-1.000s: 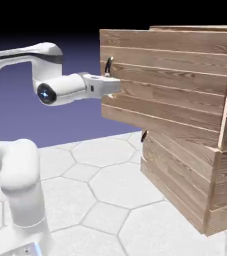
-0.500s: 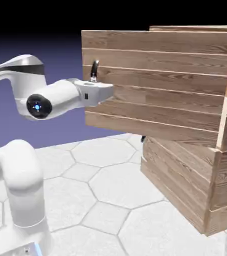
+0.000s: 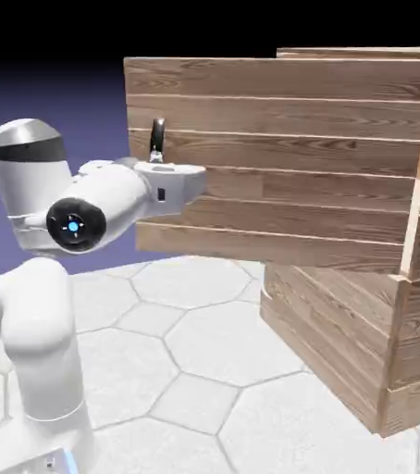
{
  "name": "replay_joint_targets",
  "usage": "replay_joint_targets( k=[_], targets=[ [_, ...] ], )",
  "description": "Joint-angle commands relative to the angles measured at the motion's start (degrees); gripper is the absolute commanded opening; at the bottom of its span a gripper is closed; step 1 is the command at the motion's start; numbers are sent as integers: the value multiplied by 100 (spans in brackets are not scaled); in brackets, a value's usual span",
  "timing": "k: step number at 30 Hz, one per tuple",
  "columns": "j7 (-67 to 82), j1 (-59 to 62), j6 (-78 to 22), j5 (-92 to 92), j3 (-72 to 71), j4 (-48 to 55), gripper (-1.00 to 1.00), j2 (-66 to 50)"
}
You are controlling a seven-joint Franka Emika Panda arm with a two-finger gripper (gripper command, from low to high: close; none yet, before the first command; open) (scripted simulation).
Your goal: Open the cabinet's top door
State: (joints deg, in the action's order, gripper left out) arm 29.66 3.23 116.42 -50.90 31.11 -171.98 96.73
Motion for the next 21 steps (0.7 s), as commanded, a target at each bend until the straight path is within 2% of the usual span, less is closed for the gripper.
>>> replay_joint_targets(
  k=[1, 4, 13, 21],
  targets=[
    [-161, -208, 165, 244, 114, -19, -100, 135],
    [-543, -696, 339, 977, 574, 54, -100, 441],
    [-893, -1598, -1433, 2675, 2313, 1525, -100, 427],
    [-1178, -2868, -2922, 3334, 2950, 3187, -100, 427]
  ],
)
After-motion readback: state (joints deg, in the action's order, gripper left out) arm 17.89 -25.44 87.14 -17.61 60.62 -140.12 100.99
